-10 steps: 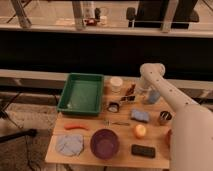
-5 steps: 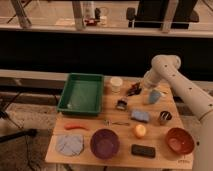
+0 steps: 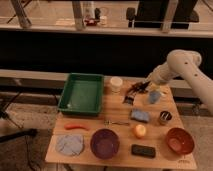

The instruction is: Place brush in red bowl

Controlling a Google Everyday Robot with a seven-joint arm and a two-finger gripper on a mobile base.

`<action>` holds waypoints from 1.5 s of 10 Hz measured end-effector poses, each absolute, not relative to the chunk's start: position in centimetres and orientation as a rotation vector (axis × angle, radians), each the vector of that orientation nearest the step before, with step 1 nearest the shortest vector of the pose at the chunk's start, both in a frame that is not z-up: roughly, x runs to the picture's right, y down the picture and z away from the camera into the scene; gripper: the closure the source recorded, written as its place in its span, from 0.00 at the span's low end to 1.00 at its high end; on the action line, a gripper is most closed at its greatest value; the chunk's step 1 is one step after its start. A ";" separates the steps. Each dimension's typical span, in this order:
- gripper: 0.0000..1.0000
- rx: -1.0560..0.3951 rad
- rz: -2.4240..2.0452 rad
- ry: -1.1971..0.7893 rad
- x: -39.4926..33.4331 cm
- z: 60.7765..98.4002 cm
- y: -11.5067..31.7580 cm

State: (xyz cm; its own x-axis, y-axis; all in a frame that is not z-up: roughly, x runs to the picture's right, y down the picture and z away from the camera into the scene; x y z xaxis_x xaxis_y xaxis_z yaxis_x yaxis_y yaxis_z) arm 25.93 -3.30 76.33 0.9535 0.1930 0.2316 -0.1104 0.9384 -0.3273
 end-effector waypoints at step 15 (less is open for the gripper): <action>1.00 -0.160 0.062 -0.021 33.9 61.3 2.5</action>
